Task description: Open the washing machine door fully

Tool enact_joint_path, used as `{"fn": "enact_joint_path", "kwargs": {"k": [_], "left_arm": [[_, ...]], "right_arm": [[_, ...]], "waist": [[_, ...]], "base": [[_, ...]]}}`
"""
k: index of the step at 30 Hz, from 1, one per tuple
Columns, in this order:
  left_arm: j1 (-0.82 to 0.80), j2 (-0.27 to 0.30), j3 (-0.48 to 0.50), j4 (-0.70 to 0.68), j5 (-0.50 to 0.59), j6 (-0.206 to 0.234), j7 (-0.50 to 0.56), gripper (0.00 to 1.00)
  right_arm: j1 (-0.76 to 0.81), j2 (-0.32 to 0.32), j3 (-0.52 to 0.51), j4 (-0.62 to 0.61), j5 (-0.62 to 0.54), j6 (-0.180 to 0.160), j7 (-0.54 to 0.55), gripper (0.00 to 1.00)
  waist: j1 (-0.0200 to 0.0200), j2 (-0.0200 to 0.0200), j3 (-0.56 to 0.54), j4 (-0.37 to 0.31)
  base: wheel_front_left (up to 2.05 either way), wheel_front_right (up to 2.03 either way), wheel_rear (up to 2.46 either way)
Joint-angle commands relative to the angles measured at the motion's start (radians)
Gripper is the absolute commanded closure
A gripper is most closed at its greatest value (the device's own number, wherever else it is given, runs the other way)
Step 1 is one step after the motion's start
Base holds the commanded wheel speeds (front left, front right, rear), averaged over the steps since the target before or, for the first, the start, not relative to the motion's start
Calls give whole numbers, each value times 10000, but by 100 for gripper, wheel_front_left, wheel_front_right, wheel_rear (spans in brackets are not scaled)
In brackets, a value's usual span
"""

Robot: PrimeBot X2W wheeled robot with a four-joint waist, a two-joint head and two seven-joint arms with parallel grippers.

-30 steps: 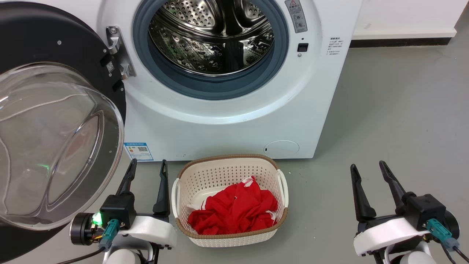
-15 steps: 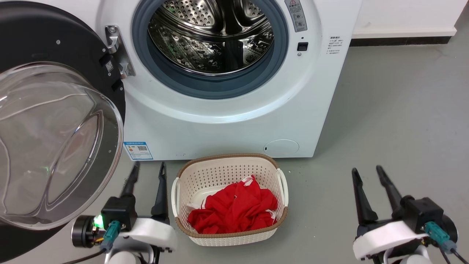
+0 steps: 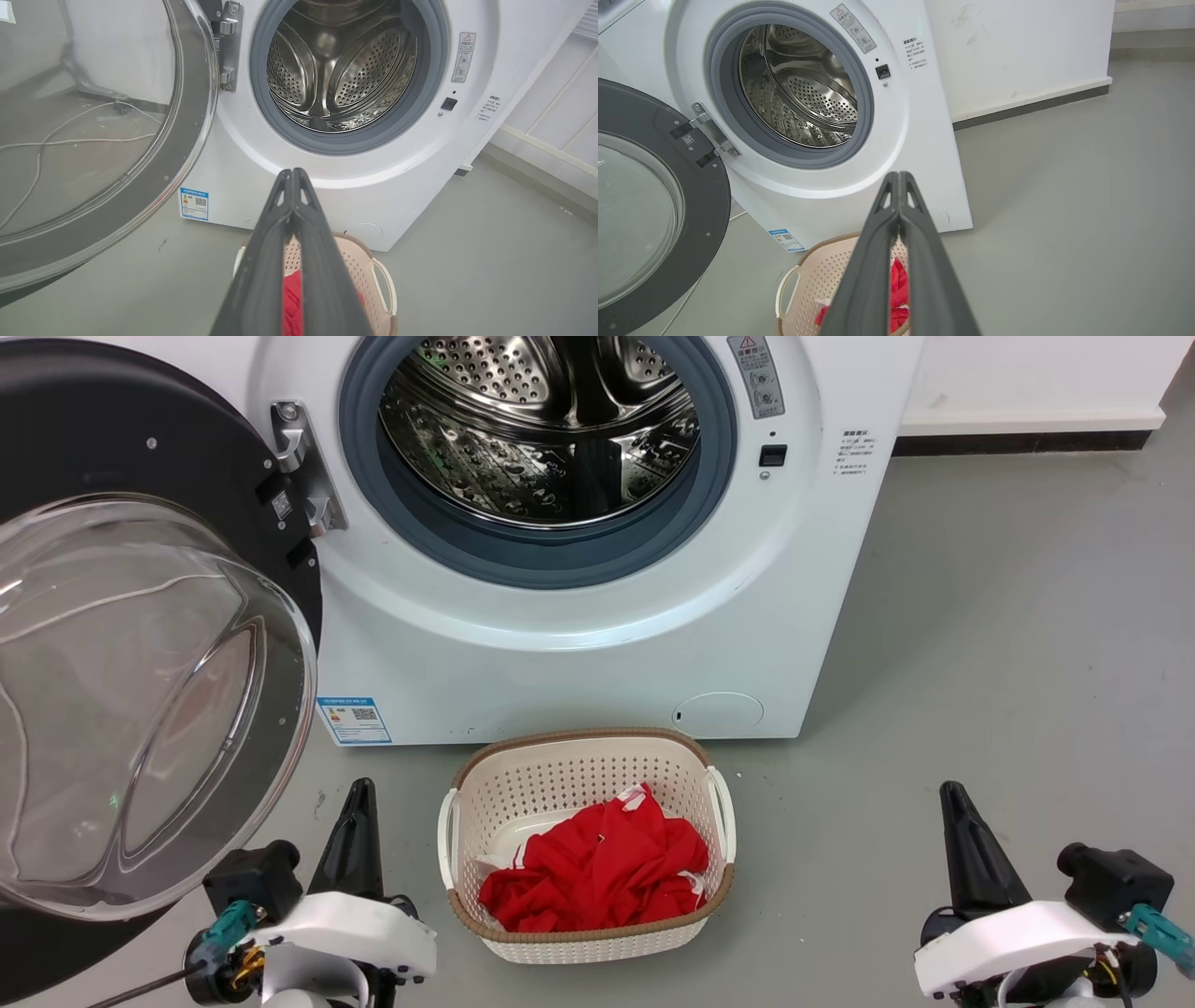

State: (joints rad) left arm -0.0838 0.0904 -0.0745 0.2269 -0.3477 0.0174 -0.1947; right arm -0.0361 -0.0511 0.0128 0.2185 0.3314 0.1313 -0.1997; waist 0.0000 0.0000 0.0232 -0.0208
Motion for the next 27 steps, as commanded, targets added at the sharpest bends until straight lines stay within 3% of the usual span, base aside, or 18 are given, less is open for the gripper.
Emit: {"fn": "enact_joint_path", "kwargs": {"k": [1, 27], "left_arm": [[-205, 7, 107, -152, -475, -61, 84, 100], [-235, -135, 699, -68, -4595, -548, 1083, 100]], "right_arm": [[-219, -49, -51, -129, 494, -1, 86, 100], [-425, -100, -384, -13, 4727, -3, 1053, 100]], "waist": [[0, 0, -3, 3], [0, 0, -49, 51]], "base": [[0, 0, 0], [0, 0, 0]]}}
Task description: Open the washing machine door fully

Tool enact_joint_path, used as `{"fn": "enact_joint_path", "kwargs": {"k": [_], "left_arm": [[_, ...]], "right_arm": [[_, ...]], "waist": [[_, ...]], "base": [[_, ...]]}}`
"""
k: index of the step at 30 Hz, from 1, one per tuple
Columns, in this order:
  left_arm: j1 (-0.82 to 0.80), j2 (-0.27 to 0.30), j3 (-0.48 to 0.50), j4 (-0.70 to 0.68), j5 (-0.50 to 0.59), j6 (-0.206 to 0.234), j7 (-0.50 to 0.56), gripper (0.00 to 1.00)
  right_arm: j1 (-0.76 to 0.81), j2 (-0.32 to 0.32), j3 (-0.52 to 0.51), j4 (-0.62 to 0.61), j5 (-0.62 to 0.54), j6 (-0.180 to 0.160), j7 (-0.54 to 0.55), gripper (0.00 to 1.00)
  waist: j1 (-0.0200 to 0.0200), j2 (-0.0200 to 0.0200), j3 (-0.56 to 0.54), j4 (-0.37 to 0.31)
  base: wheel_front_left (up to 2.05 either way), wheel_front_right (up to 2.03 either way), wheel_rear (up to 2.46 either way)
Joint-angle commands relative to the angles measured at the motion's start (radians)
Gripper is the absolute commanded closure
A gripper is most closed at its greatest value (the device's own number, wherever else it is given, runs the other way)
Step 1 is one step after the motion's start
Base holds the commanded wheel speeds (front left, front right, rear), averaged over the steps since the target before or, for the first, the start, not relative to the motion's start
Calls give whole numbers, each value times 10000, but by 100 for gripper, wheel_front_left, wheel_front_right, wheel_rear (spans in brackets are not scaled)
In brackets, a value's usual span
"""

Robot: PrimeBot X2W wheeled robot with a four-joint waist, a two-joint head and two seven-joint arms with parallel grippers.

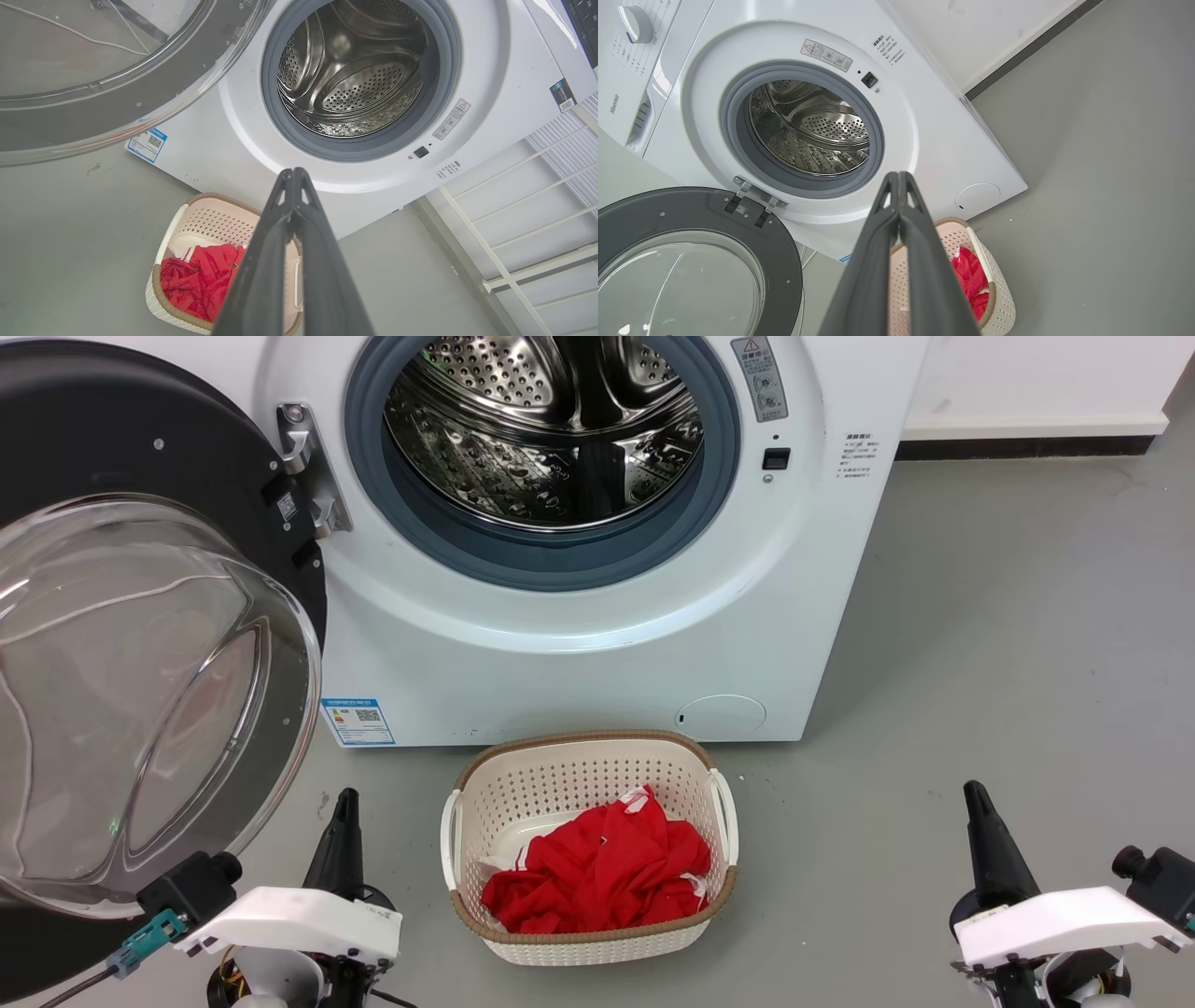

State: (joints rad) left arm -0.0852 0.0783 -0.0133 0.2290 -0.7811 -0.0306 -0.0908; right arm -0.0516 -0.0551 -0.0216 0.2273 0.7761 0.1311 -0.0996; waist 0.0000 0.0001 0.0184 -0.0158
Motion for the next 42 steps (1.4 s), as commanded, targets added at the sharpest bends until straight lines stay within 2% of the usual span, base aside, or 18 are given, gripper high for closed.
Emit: {"fn": "enact_joint_path", "kwargs": {"k": [1, 12, 42], "left_arm": [[-223, -18, 107, -84, -397, -82, 82, 100], [-245, -73, 361, -35, -2049, -282, 498, 100], [-285, -173, 810, 63, -5079, -652, 1255, 100]], "right_arm": [[-278, -60, -54, -96, 421, -1, 86, 100], [-359, -67, -203, -44, 2108, -2, 487, 100], [-481, -59, -505, 61, 5182, -3, 1259, 100]], "waist": [[0, -1, -3, 3], [0, -1, -26, 27], [0, -1, -78, 81]], "base": [[0, 0, 0], [0, 0, 0], [0, 0, 0]]}}
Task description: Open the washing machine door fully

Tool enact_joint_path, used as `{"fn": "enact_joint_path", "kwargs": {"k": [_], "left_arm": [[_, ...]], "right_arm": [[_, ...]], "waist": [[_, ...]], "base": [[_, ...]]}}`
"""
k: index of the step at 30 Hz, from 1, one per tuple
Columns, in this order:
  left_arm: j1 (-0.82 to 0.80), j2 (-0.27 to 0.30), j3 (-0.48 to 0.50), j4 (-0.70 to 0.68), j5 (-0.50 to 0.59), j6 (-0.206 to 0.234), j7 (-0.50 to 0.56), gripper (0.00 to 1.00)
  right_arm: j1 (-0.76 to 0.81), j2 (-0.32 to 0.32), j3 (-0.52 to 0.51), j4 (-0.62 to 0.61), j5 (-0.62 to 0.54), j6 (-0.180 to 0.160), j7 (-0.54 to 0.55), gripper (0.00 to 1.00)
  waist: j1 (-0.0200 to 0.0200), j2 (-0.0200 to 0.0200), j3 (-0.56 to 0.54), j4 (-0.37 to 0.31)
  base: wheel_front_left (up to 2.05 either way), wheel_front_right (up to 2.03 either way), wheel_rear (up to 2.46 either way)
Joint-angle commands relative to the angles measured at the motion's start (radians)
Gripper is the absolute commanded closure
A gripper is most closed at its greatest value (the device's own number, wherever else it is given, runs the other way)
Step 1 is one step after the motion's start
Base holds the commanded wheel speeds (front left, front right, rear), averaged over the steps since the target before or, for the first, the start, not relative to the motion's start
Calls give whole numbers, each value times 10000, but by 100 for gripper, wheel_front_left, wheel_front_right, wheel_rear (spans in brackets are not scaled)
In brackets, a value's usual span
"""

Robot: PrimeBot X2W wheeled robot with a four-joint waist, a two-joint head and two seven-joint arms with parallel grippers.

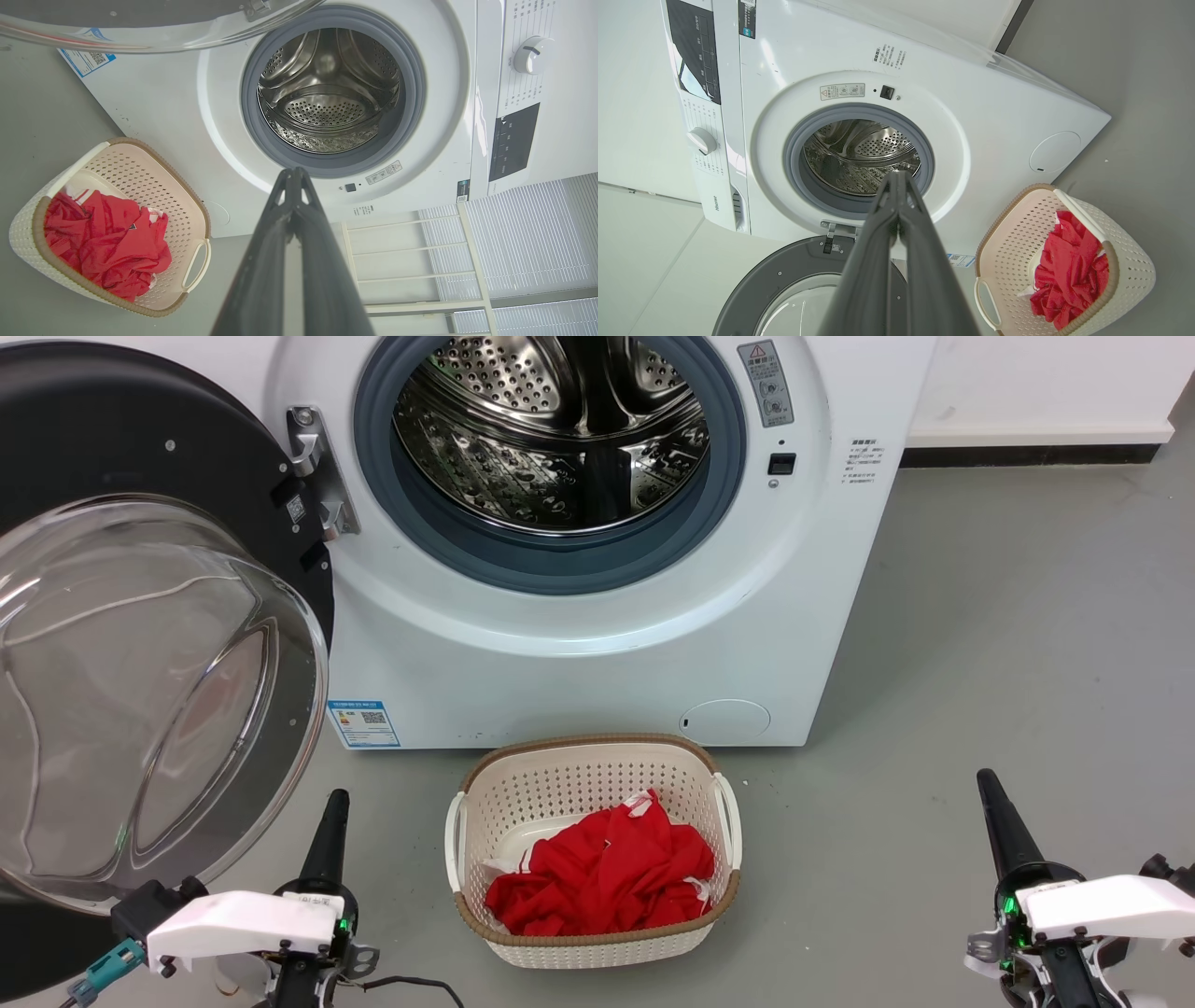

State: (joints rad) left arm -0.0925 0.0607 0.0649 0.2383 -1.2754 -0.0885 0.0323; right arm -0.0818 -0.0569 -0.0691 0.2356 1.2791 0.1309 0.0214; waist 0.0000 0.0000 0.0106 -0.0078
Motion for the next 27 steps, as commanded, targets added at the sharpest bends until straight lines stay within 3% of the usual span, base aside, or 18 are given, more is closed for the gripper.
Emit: {"fn": "enact_joint_path", "kwargs": {"k": [1, 27], "left_arm": [[-214, 1, 41, -26, -222, -87, 56, 100], [-194, -80, 385, 50, -2515, -363, 628, 100]], "right_arm": [[-184, -41, -38, -18, 242, -1, 65, 100], [-258, -17, -284, 62, 2549, -2, 665, 100]], "waist": [[0, 0, -2, 2], [0, 0, -52, 54]], "base": [[0, 0, 0], [0, 0, 0]]}}
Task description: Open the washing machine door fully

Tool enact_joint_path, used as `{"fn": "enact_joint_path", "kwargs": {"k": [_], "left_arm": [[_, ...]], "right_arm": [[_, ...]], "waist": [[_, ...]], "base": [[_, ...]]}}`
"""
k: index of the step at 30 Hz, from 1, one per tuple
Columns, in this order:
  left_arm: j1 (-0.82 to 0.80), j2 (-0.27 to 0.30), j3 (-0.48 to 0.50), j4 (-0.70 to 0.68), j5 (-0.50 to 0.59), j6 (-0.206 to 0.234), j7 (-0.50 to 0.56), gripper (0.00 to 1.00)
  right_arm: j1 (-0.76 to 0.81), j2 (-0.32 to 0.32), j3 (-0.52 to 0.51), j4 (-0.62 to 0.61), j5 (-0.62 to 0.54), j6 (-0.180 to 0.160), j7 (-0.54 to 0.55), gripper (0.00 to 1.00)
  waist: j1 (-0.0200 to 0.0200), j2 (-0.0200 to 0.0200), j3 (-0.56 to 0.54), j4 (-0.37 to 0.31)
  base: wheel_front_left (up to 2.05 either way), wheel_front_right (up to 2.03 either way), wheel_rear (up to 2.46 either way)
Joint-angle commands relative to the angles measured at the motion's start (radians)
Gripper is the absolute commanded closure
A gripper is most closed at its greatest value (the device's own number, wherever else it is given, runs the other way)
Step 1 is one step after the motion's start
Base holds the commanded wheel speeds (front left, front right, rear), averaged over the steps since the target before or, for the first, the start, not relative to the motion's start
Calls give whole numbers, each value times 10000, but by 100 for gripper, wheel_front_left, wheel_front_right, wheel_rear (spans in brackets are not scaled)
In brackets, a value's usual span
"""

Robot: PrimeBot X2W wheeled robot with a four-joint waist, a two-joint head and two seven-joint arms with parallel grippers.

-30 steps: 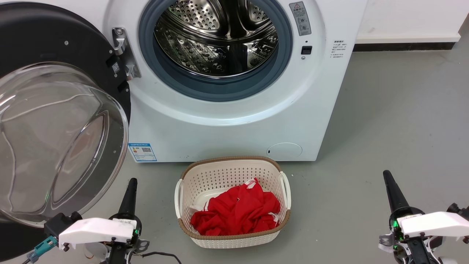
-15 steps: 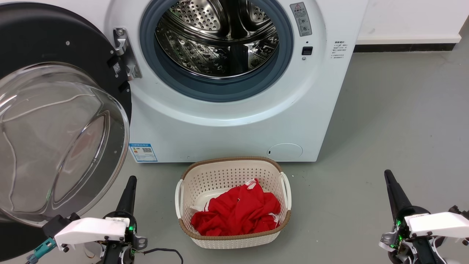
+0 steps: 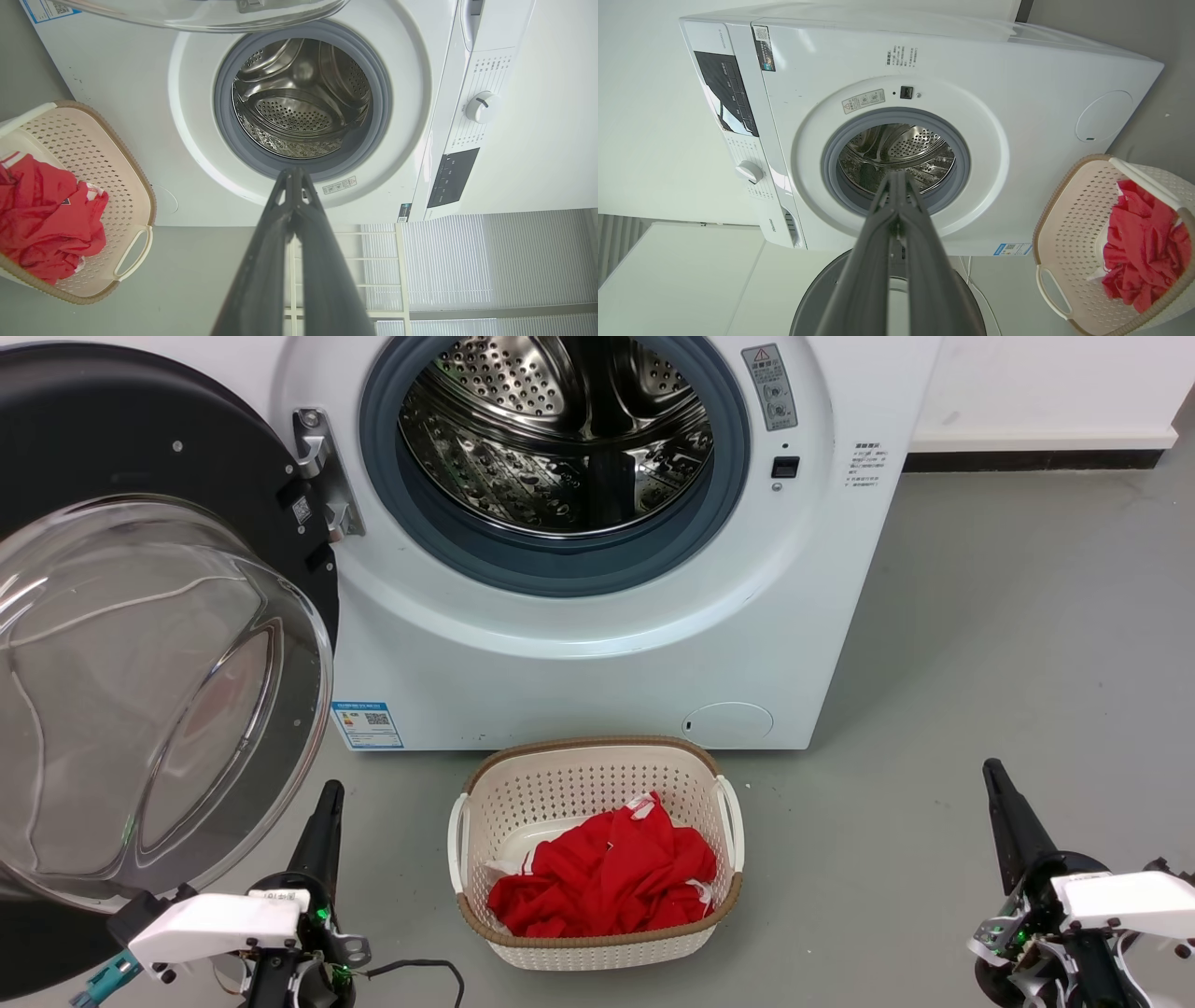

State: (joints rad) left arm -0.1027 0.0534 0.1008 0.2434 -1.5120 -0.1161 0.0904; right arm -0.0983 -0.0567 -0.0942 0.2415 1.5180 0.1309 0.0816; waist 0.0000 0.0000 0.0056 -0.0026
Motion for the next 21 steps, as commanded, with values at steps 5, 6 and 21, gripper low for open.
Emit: {"fn": "enact_joint_path", "kwargs": {"k": [5, 6, 21], "left_arm": [[-98, -37, 147, 23, -848, -156, 230, 100], [-98, -39, 156, 25, -915, -160, 234, 100], [-90, -42, 168, 29, -1010, -180, 272, 100]], "right_arm": [[-142, -8, -107, 31, 865, -3, 244, 100], [-147, -7, -114, 34, 935, -3, 253, 100], [-139, 15, -143, 36, 1005, -3, 306, 100]], "waist": [[0, 0, -19, 20], [0, 0, -21, 22], [0, 0, -25, 26]], "base": [[0, 0, 0], [0, 0, 0], [0, 0, 0]]}}
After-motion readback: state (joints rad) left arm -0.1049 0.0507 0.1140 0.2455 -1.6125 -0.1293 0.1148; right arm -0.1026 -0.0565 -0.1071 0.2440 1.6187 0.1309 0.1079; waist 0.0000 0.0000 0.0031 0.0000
